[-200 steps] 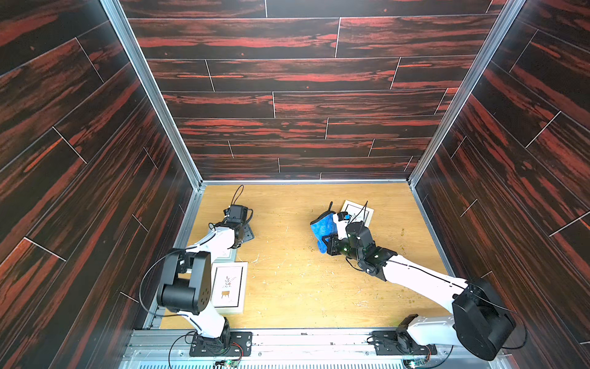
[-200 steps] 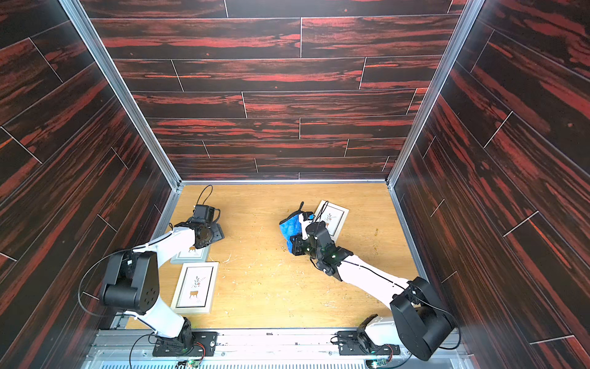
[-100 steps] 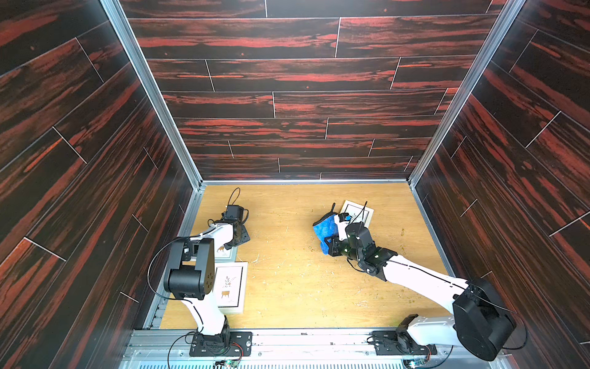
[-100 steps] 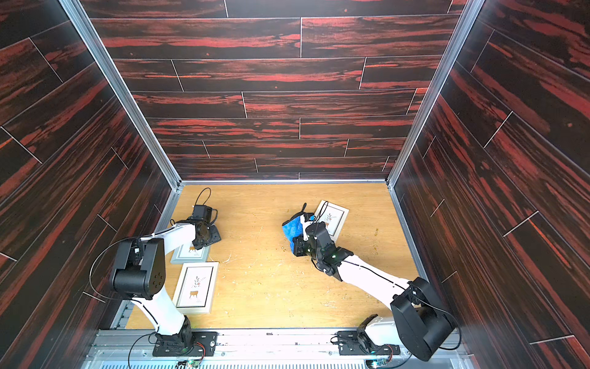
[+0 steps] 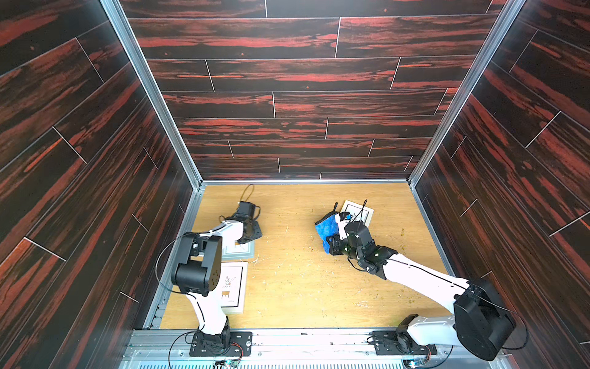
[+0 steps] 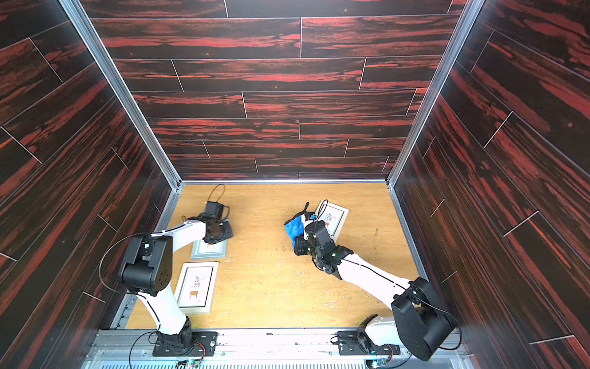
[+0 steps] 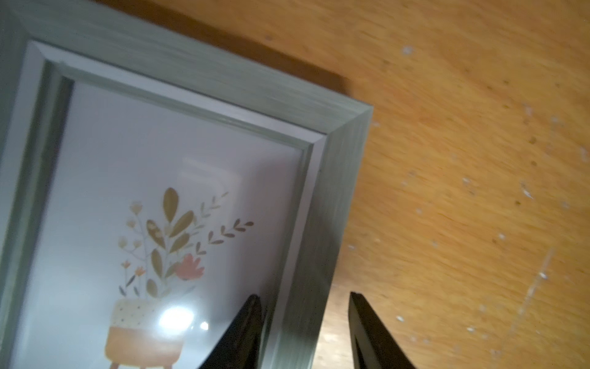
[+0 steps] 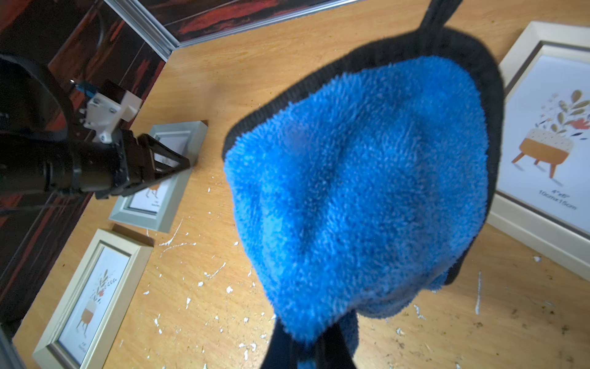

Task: Wipe the picture frame with a cloth
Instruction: Move the picture frame to the center of the board.

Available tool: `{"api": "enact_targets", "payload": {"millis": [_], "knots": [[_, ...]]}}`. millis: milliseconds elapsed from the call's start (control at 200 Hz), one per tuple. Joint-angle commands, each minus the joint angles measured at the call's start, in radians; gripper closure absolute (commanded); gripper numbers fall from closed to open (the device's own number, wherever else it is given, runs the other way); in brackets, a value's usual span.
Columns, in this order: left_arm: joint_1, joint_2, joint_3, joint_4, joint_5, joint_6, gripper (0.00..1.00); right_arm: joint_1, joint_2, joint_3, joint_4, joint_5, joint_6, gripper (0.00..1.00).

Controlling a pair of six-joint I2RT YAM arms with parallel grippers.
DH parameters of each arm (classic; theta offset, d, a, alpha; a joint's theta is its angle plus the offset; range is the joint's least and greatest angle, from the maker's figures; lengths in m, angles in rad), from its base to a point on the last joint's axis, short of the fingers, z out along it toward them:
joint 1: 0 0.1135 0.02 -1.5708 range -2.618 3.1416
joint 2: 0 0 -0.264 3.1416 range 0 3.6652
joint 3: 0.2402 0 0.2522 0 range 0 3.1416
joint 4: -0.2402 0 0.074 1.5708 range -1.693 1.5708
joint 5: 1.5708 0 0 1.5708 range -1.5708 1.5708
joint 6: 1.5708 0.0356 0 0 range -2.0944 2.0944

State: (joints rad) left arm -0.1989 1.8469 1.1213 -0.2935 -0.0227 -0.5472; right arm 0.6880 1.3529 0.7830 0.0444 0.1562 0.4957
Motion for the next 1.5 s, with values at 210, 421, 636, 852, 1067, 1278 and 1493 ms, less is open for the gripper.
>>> {"api": "enact_targets", "payload": {"millis": [210, 421, 636, 852, 1067, 1278, 1493], "knots": [[-0.278, 0.013, -0.028, 0.050, 0.033, -0.220, 0.50, -0.001, 0.012, 0.042, -0.044, 0.078, -0.029, 1.00], [-0.342, -0.089, -0.080, 0.069, 0.068, -0.280, 0.46, -0.001, 0.034, 0.044, -0.033, 0.049, -0.033, 1.00], [-0.289, -0.299, -0.110, -0.095, -0.050, -0.167, 0.34, 0.030, 0.088, 0.067, -0.008, -0.029, -0.056, 1.00], [-0.080, -0.361, -0.227, -0.109, -0.019, -0.063, 0.32, 0.105, 0.179, 0.146, -0.024, -0.027, -0.080, 1.00], [-0.022, -0.280, -0.217, -0.073, 0.073, 0.015, 0.32, 0.170, 0.296, 0.269, -0.072, -0.027, -0.088, 1.00], [-0.020, -0.219, -0.212, -0.038, 0.160, 0.044, 0.38, 0.216, 0.403, 0.379, -0.138, -0.014, -0.088, 1.00], [-0.029, -0.177, -0.228, 0.011, 0.230, 0.046, 0.50, 0.235, 0.493, 0.463, -0.193, -0.052, -0.079, 1.00]]}}
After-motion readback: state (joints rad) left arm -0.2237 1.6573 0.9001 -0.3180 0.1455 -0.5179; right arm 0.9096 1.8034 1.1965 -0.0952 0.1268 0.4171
